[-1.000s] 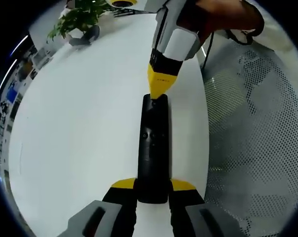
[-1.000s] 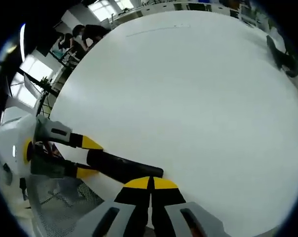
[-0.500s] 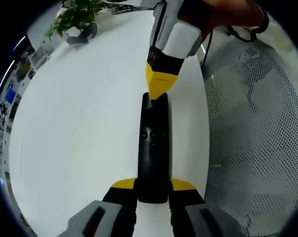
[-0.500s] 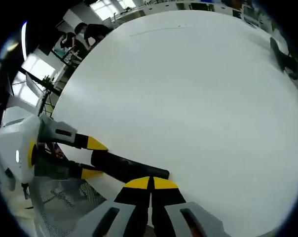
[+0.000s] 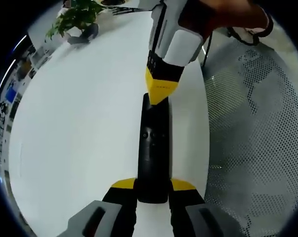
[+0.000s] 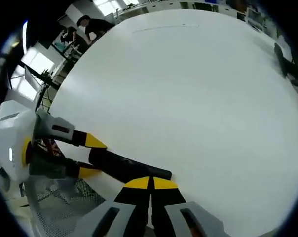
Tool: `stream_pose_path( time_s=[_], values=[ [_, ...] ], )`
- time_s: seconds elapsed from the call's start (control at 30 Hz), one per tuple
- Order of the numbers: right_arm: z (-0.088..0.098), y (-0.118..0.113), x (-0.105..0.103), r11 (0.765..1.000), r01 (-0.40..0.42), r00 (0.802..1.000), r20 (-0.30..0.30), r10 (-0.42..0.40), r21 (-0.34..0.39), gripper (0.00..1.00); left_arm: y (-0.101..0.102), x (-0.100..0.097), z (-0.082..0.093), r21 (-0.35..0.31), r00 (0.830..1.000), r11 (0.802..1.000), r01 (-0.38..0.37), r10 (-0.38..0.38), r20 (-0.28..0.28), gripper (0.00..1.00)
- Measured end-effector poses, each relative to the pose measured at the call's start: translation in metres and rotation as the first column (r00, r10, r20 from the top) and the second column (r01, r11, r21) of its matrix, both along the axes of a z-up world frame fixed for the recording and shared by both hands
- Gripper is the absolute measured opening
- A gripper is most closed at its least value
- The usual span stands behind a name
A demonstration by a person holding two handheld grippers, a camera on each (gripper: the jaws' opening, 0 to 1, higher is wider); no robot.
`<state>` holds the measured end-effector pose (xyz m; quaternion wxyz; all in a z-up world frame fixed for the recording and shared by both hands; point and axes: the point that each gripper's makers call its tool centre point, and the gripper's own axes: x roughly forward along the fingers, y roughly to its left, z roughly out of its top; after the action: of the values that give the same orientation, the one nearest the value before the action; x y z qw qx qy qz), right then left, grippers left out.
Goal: Press the specified remote control buttons in sequence, fully releasing each button before pressing the next.
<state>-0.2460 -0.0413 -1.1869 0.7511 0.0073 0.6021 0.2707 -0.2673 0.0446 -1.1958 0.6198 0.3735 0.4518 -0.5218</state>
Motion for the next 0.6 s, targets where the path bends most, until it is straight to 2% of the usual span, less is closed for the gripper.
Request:
stream_pose_path(
  time_s=[0.6],
  values=[
    [-0.0001, -0.0006, -0.0003, 0.999, 0.047, 0.998, 0.037, -0.047, 0.008, 0.00, -0.0003, 0.0000, -0.0003, 0.006, 1.000, 1.000, -0.007, 0.007, -0.002, 0.24]
  ],
)
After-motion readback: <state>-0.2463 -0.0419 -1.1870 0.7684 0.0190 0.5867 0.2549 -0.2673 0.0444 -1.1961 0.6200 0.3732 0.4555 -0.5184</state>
